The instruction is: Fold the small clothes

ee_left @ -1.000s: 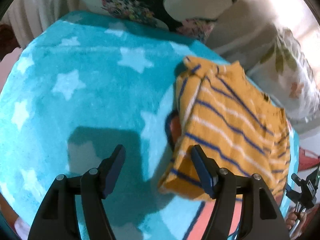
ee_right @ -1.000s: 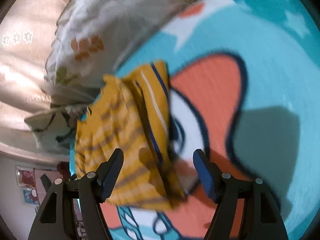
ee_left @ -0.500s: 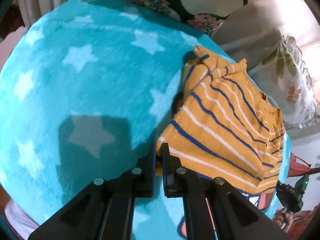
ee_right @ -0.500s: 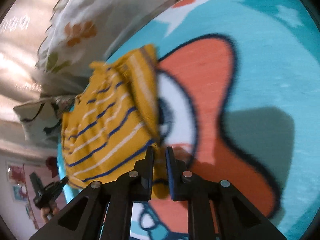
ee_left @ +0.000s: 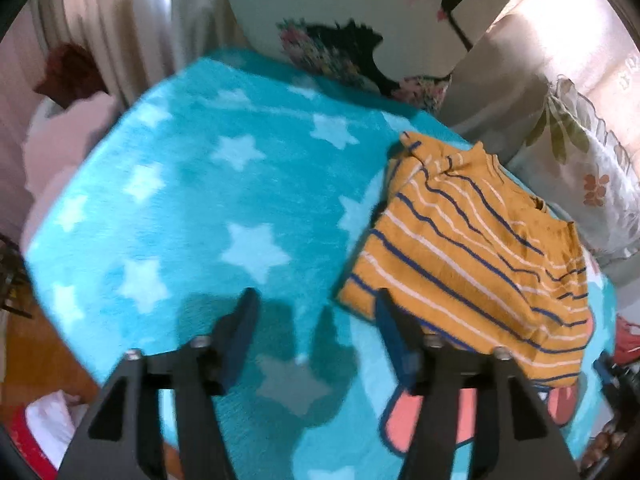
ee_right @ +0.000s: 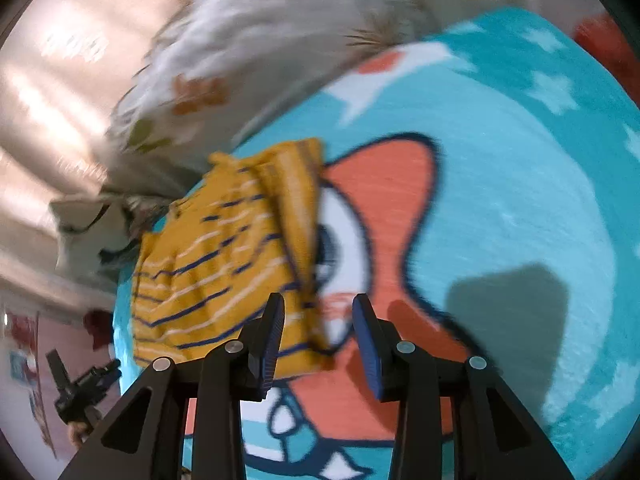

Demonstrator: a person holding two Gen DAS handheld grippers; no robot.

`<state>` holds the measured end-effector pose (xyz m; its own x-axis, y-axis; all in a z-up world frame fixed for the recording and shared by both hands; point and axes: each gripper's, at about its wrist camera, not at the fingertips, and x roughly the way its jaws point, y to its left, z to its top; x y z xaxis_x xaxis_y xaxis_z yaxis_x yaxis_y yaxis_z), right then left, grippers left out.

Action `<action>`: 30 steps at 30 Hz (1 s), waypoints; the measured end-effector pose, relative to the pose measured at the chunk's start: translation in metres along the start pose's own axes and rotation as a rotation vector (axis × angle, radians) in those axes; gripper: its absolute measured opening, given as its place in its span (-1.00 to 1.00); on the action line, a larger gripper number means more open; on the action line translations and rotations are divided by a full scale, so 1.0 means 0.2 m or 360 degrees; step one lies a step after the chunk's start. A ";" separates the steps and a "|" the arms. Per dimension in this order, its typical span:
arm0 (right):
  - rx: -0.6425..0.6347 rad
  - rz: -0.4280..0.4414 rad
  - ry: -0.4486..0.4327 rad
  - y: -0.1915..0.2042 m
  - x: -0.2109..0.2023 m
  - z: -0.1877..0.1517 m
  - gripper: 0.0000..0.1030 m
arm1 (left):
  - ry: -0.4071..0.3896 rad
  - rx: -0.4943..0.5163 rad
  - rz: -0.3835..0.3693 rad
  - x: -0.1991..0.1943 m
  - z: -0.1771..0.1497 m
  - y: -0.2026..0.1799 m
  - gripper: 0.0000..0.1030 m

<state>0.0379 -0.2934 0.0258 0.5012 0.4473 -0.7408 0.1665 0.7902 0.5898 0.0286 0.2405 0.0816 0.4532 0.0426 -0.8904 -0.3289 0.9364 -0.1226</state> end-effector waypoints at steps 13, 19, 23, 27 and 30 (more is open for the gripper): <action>-0.0506 0.0025 0.0145 0.77 0.31 -0.12 -0.23 | -0.0004 0.0258 -0.0059 0.01 -0.08 -0.04 0.39; -0.0649 -0.0017 0.0198 1.21 0.67 -0.11 -0.23 | 0.0035 0.0315 -0.0141 0.08 -0.01 0.09 0.39; -0.0693 -0.0096 0.0271 1.42 1.01 -0.07 -0.23 | 0.0057 0.0302 -0.0178 0.11 0.04 0.22 0.39; -0.0790 -0.0272 0.0267 1.61 1.32 -0.01 -0.23 | 0.0097 0.0273 -0.0198 0.15 0.07 0.35 0.39; -0.0815 -0.0365 0.0288 1.71 1.48 0.03 -0.18 | 0.0132 0.0252 -0.0210 0.18 0.07 0.40 0.39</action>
<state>0.2484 0.1069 0.0096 0.3405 0.2701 -0.9006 -0.2001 0.9567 0.2113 0.0295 0.3214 0.0451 0.4120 -0.1067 -0.9049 -0.1339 0.9753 -0.1760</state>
